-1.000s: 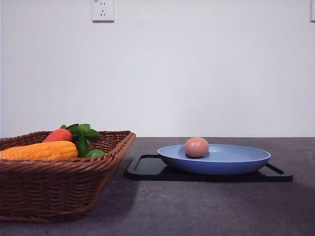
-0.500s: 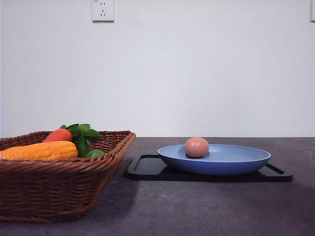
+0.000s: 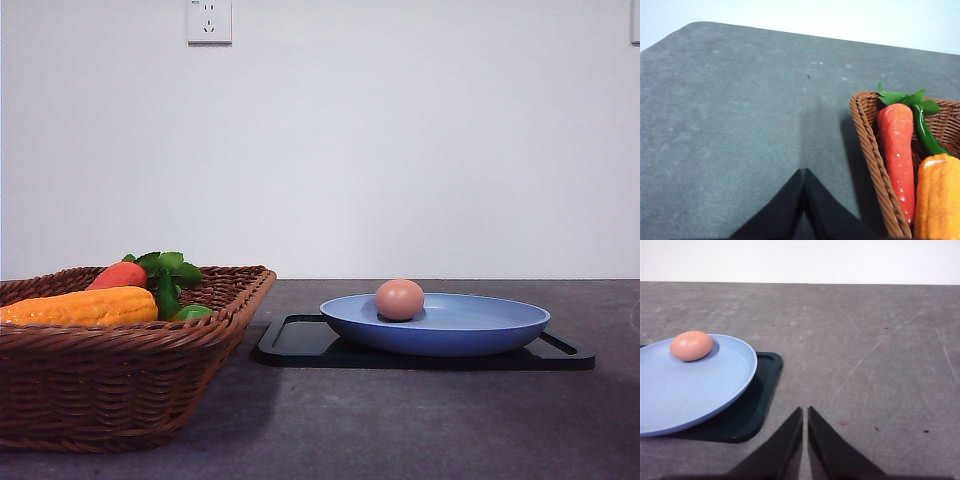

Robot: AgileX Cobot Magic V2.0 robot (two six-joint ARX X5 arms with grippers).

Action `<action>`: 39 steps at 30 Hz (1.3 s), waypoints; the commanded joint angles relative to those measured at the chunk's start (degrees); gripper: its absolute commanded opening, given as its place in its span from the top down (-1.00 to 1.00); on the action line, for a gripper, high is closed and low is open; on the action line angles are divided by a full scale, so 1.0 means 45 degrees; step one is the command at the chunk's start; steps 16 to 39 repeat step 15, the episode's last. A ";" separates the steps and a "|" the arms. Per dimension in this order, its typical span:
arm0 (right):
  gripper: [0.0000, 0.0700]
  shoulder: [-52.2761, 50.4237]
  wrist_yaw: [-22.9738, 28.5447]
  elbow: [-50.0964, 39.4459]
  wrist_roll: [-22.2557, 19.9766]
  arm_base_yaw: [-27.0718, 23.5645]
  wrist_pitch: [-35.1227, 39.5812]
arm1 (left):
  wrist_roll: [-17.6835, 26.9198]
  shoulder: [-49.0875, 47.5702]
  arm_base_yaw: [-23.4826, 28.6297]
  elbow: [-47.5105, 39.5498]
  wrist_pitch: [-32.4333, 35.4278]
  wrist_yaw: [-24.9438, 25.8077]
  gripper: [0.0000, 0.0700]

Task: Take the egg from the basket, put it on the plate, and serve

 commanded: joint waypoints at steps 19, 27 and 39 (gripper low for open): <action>1.00 -0.0015 0.0039 -0.0078 0.0165 -0.0024 0.0097 | -0.0063 -0.0019 0.0010 -0.0321 -0.0181 -0.0015 1.00; 1.00 -0.0015 0.0039 -0.0078 0.0165 -0.0024 0.0097 | -0.0063 -0.0019 0.0010 -0.0321 -0.0181 -0.0015 1.00; 1.00 -0.0015 0.0039 -0.0078 0.0165 -0.0024 0.0097 | -0.0063 -0.0019 0.0010 -0.0321 -0.0181 -0.0015 1.00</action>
